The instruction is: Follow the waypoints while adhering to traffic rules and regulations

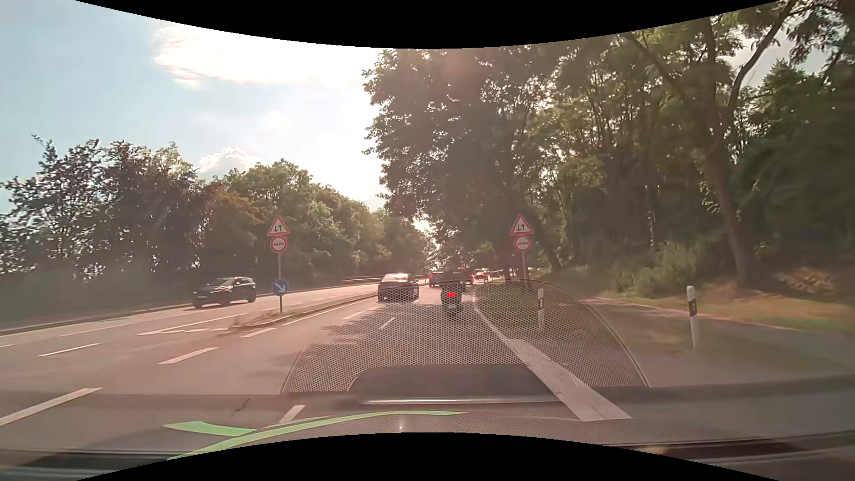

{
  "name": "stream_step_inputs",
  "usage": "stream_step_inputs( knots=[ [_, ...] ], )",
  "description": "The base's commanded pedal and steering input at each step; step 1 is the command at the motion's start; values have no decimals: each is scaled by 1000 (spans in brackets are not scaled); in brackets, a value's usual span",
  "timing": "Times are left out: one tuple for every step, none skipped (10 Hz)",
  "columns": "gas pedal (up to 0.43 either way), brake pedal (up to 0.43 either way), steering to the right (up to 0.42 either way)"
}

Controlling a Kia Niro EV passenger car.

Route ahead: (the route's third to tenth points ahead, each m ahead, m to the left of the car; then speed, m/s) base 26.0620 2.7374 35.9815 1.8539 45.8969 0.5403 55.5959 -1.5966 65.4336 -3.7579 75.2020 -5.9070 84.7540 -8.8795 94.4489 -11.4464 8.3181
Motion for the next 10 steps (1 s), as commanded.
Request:
stream_step_inputs(
  knots=[
    [0,0,15],
    [0,0,15],
    [0,0,14],
    [0,0,14],
    [0,0,14],
    [0,6,13],
    [0,12,13],
    [0,12,13],
    [0,12,13],
    [0,12,13]
  ],
)
